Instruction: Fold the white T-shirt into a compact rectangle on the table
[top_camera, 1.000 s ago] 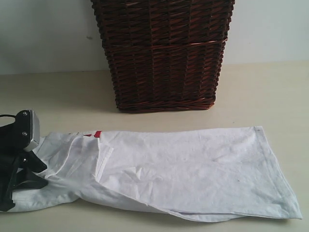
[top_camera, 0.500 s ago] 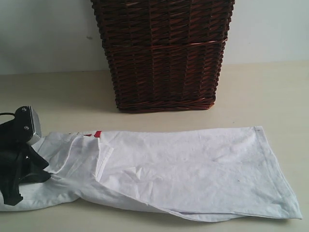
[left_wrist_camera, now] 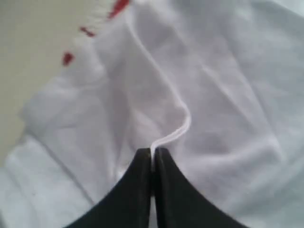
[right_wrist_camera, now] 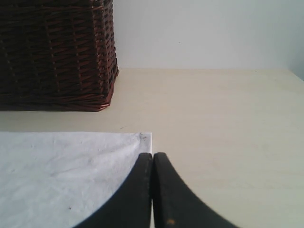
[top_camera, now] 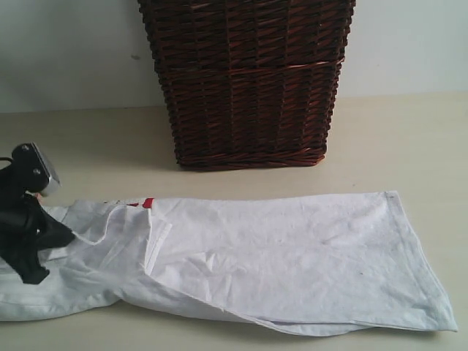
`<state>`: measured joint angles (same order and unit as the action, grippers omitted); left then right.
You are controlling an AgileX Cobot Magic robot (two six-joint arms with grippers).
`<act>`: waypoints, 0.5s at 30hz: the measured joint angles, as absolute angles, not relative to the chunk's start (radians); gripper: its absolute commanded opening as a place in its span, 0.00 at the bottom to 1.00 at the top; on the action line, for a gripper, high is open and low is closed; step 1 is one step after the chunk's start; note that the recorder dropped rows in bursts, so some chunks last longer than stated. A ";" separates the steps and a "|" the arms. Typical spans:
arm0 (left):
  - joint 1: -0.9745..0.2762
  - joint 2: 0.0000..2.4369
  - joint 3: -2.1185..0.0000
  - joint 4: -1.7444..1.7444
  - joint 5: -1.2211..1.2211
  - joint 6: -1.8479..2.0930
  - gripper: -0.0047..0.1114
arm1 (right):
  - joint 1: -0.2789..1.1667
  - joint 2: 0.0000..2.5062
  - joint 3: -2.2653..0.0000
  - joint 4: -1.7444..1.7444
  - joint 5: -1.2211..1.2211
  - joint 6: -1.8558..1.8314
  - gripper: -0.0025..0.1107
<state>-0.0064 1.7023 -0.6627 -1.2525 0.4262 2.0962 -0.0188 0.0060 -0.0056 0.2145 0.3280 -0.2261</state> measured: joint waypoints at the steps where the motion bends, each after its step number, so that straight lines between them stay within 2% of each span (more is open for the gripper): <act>1: -0.006 1.697 -0.665 -1.296 0.397 2.096 0.04 | -0.019 0.006 -0.006 0.215 0.328 -0.226 0.02; 7: -0.006 1.705 -0.743 -1.422 0.290 2.096 0.04 | -0.019 0.006 -0.006 0.215 0.328 -0.226 0.02; 9: -0.006 1.724 -0.765 -1.422 0.290 2.096 0.08 | -0.019 0.006 -0.006 0.215 0.328 -0.226 0.02; 12: -0.006 1.744 -0.785 -1.422 0.288 2.096 0.23 | -0.019 0.006 -0.006 0.215 0.328 -0.226 0.02; 15: -0.006 1.752 -0.801 -1.422 0.284 2.096 0.43 | -0.019 0.006 -0.006 0.215 0.328 -0.226 0.02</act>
<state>-0.0064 1.7522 -0.8008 -1.4221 0.2837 2.0962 -0.0188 0.0060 -0.0056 0.2145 0.3280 -0.2261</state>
